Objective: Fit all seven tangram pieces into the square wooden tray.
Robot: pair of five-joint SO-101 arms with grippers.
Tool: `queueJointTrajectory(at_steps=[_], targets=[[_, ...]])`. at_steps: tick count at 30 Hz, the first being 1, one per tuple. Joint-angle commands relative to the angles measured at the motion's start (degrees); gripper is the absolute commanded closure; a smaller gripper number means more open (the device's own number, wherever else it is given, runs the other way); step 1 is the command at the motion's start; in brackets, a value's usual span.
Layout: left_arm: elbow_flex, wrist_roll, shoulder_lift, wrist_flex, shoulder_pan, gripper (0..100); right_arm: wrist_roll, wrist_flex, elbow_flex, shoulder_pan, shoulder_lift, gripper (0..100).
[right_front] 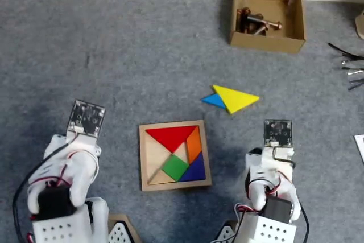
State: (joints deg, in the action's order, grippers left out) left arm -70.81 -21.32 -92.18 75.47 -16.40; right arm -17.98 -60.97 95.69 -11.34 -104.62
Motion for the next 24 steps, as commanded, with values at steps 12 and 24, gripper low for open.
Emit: queueJointTrajectory(at_steps=[12, 24], targets=[[-4.62, 8.35, -11.82, 4.57, 6.46, 100, -10.29, -7.60, -5.93, -2.86, -0.22, 92.5], [-8.22, 14.77, -11.82, 4.66, 15.78, 100, -13.27, -13.85, -13.85, -2.51, -0.13, 92.1]])
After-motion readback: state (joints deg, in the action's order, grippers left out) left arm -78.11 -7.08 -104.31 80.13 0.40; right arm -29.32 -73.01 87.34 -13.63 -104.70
